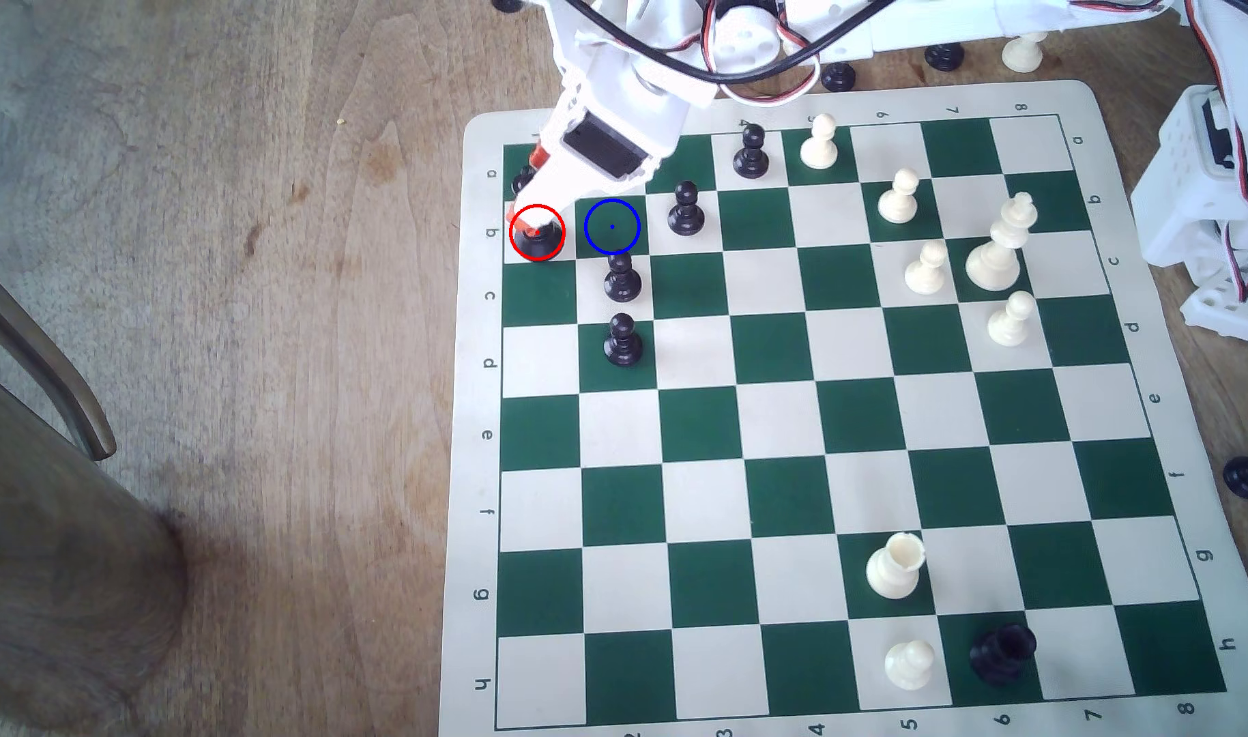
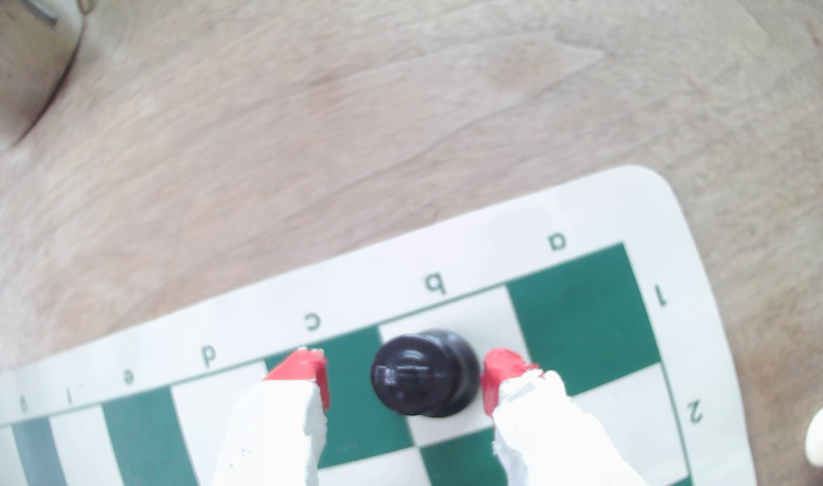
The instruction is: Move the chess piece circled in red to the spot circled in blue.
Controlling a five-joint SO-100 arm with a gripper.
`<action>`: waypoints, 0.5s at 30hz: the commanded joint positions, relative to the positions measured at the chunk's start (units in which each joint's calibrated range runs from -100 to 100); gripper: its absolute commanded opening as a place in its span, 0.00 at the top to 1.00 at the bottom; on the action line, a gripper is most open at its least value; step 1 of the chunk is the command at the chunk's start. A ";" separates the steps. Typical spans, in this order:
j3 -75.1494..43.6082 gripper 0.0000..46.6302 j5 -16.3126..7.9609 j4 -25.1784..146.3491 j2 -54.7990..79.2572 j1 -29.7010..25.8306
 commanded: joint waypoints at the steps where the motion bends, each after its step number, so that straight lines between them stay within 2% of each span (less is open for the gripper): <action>1: -3.62 0.62 -0.29 -1.57 -1.93 0.01; 15: -3.98 0.62 -0.39 -2.96 -0.40 0.40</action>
